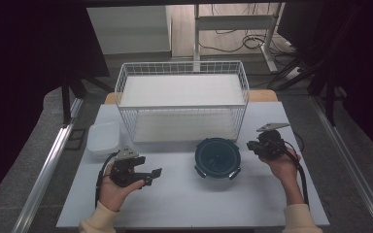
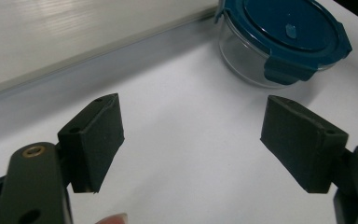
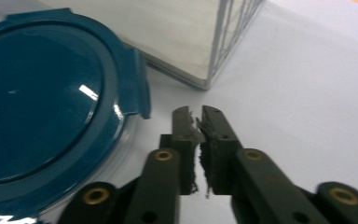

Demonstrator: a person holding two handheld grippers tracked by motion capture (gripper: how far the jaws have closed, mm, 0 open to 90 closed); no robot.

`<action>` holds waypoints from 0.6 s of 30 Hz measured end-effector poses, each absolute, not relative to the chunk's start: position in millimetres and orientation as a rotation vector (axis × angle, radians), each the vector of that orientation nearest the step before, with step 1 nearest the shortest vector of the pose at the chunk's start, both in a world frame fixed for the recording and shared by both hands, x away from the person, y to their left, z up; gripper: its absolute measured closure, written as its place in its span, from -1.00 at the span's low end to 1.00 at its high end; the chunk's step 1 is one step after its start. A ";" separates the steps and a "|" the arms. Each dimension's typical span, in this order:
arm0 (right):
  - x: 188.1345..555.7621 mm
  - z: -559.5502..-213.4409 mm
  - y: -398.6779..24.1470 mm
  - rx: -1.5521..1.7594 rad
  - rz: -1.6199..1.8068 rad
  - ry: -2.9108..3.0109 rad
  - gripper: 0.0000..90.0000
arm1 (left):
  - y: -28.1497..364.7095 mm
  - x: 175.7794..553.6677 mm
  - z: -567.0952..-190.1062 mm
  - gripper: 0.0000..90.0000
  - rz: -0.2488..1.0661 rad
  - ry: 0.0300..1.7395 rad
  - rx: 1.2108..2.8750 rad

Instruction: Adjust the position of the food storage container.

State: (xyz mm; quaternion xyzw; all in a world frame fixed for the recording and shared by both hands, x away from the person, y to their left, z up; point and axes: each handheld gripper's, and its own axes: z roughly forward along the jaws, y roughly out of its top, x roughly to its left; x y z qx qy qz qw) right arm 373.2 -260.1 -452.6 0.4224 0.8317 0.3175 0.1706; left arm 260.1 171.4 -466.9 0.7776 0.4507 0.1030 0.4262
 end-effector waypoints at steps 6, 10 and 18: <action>381.9 -458.2 -255.5 1.177 0.891 2.390 0.98 | 172.3 255.3 -467.4 -0.55 0.254 1.132 1.941; 389.2 -463.9 -248.1 1.173 0.904 2.420 0.98 | 174.7 254.5 -468.4 -0.55 0.251 1.147 1.934; 388.9 -469.7 -238.2 1.098 0.903 2.482 0.98 | 177.2 254.3 -467.1 -0.55 0.253 1.148 1.924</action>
